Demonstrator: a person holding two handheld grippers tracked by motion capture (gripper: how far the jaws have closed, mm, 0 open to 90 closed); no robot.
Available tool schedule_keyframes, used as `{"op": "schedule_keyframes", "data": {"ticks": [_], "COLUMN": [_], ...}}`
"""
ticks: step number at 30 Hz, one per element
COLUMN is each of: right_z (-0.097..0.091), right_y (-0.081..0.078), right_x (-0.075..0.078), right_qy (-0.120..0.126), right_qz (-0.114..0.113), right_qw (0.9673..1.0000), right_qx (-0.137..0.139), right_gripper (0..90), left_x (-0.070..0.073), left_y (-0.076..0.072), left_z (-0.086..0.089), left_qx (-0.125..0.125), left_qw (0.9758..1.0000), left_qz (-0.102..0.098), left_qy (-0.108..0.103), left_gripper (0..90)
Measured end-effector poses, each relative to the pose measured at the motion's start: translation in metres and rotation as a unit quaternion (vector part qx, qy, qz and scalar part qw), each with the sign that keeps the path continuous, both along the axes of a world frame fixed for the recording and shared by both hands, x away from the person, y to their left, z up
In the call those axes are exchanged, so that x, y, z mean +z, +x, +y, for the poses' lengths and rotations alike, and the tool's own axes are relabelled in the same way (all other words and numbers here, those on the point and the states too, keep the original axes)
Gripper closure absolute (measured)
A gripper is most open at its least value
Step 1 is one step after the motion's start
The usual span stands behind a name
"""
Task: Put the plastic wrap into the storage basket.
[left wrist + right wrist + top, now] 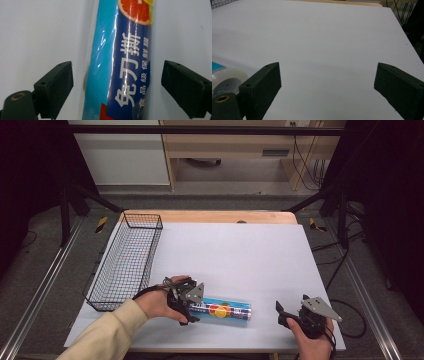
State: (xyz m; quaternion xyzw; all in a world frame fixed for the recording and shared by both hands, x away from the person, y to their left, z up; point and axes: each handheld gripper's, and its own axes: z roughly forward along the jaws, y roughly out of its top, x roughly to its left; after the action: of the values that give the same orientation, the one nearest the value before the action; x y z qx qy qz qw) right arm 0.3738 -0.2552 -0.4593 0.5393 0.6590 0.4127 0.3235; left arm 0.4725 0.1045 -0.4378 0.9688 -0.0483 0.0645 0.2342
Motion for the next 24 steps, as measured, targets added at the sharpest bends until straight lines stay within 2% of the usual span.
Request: {"op": "schedule_keyframes", "data": {"ticks": [3, 6, 13, 24], "right_z": [-0.0003, 0.0, 0.0004, 0.0009], "right_y": [0.0001, 0.0001, 0.0004, 0.0007], "right_x": [-0.0003, -0.0004, -0.0008, -0.001], "right_qy": [0.001, 0.002, 0.004, 0.002], "right_qz": [0.001, 0.002, 0.005, 0.004], "right_qw": [1.0, 1.0, 1.0, 1.0], "right_qx": [0.002, 0.003, 0.004, 0.007], "right_gripper": [7.6, 7.7, 8.1, 8.8], "left_x": [-0.0038, -0.0055, -0.0075, -0.0102], "left_y": [0.0026, 0.0036, 0.006, 0.0076], "left_z": [-0.0007, 0.0001, 0.0034, 0.0016], "left_qx": [-0.002, -0.002, -0.002, -0.007], "left_qw": [0.9999, 0.9999, 0.9993, 0.9991], "left_qz": [0.001, 0.002, 0.003, 0.004], "left_qy": [0.013, 0.015, 0.038, 0.041], "left_gripper": [13.2, 15.1, 18.1, 22.6]}}
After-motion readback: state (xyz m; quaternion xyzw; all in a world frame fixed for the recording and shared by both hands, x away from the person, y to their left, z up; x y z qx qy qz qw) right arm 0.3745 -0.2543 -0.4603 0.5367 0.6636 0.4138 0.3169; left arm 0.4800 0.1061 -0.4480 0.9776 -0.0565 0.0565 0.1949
